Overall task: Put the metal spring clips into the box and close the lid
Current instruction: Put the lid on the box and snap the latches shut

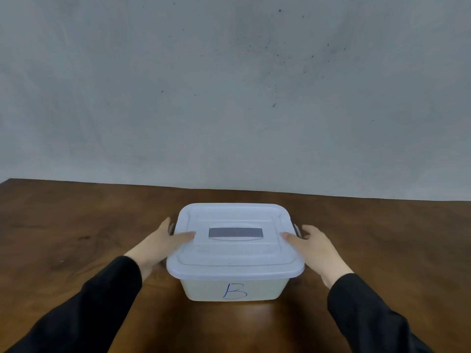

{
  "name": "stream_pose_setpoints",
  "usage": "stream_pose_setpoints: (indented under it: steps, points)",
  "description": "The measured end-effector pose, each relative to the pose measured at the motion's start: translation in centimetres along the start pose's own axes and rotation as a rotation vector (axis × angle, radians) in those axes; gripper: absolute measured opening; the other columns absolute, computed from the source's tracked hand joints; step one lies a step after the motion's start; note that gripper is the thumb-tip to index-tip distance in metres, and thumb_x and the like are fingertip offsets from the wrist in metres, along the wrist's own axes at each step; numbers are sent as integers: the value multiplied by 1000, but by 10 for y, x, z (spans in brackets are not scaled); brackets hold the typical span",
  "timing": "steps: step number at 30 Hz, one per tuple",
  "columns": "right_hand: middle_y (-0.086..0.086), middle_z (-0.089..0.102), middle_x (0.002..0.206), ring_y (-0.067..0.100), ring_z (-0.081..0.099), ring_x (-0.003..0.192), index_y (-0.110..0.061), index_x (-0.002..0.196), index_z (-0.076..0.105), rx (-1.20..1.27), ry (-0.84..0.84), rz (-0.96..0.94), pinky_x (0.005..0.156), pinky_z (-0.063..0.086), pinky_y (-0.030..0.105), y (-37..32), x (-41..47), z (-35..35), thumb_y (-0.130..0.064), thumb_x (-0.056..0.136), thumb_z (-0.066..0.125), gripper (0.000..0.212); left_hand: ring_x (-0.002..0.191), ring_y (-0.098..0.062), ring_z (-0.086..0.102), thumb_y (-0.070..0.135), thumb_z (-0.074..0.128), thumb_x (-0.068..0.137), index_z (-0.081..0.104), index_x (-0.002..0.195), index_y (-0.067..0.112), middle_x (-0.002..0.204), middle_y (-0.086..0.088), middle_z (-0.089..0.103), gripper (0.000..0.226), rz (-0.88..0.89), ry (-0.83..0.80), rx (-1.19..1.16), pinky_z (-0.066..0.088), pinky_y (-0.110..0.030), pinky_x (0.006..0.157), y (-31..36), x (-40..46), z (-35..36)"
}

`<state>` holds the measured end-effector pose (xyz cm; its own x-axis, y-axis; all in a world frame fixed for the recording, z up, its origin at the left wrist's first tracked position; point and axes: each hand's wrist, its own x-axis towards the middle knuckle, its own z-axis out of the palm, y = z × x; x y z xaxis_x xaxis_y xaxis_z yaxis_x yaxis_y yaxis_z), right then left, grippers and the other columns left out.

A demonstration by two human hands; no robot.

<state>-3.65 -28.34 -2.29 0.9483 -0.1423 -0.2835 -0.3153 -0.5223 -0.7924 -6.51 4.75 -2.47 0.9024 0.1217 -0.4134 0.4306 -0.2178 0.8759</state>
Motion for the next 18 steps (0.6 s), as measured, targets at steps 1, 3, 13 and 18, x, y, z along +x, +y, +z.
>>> stream_pose_setpoints:
  steps: [1,3,13,18]
  points:
    - [3,60,137,21,62,112,-18,145,46,66,-48,48,83,58,34,-1,-4,0,-51,91,64,66,120,-29,64,51,81,74,36,151,24,141,-3,60,93,-26,-53,-65,58,-44,86,-4,-5,1]
    - [2,72,113,19,69,97,-18,128,57,141,-110,71,78,62,38,0,-7,2,-49,95,58,46,103,-29,73,45,77,81,60,130,21,114,-4,76,57,-24,-94,-147,58,-53,88,-6,-10,3]
    - [-6,67,115,16,66,97,-29,148,39,-105,22,-238,82,59,37,5,-12,18,-35,101,46,48,98,-21,63,33,44,101,36,148,22,120,-1,62,49,175,263,307,53,-34,78,0,1,22]
    - [-3,61,108,12,62,87,-24,158,21,-247,47,-238,65,52,23,2,-13,19,-32,105,40,57,100,-23,62,30,39,104,31,152,17,121,-5,61,50,163,269,388,53,-36,84,3,0,23]
